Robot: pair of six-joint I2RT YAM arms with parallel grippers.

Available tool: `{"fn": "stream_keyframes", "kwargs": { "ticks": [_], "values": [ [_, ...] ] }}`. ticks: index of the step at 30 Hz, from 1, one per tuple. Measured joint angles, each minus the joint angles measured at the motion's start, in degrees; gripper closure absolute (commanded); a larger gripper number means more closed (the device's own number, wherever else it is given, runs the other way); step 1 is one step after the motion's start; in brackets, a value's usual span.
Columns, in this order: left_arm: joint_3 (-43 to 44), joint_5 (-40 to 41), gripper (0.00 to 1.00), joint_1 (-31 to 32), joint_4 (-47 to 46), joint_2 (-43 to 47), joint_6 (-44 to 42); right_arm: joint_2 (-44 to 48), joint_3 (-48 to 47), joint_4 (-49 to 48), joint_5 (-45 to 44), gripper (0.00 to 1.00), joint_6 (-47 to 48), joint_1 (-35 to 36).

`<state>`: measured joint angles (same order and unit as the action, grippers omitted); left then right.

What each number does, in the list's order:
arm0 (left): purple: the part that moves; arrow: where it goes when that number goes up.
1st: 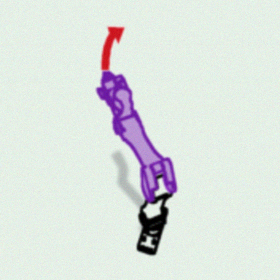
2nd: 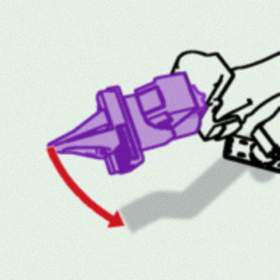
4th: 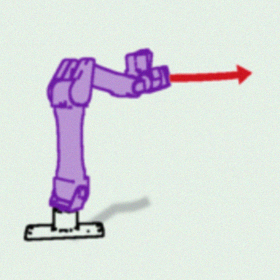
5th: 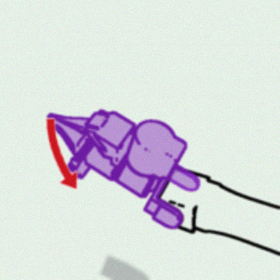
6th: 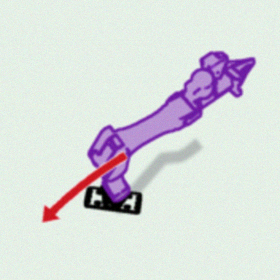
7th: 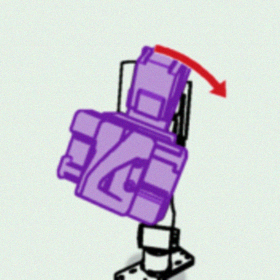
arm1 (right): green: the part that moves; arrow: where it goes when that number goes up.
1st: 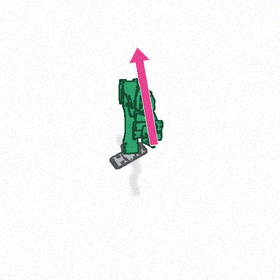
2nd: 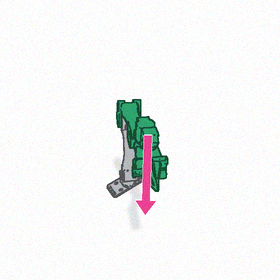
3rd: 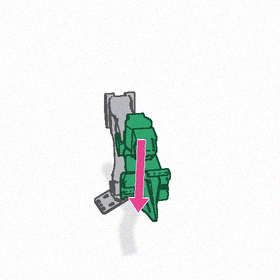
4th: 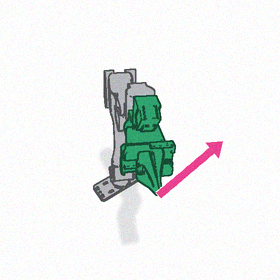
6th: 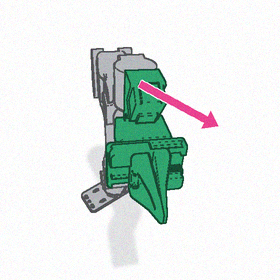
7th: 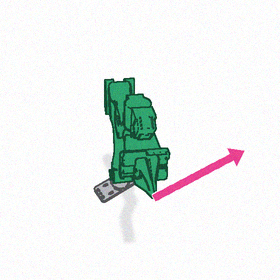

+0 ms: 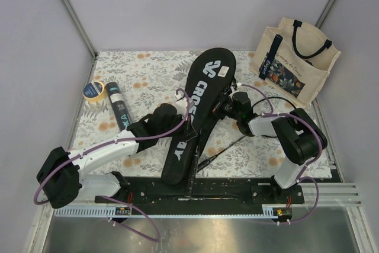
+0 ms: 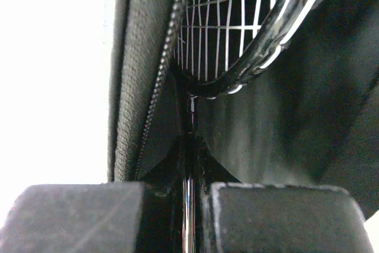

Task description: Pack up the badminton gear

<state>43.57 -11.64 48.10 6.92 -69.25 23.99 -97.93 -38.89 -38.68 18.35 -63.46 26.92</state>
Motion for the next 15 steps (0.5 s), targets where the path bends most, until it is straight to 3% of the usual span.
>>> {"fn": "stream_keyframes", "kwargs": {
  "ticks": [8, 15],
  "values": [
    [-0.98, 2.75, 1.0, 0.0, -0.44, 0.22, 0.55, -2.4, -0.09, -3.06, -3.39, 1.0, -5.38, -0.2],
    [-4.57, 2.58, 1.0, 0.0, -2.25, 4.44, 6.08, -5.14, -0.9, -4.35, -5.9, 1.0, -6.91, -1.6]
  ]
}}
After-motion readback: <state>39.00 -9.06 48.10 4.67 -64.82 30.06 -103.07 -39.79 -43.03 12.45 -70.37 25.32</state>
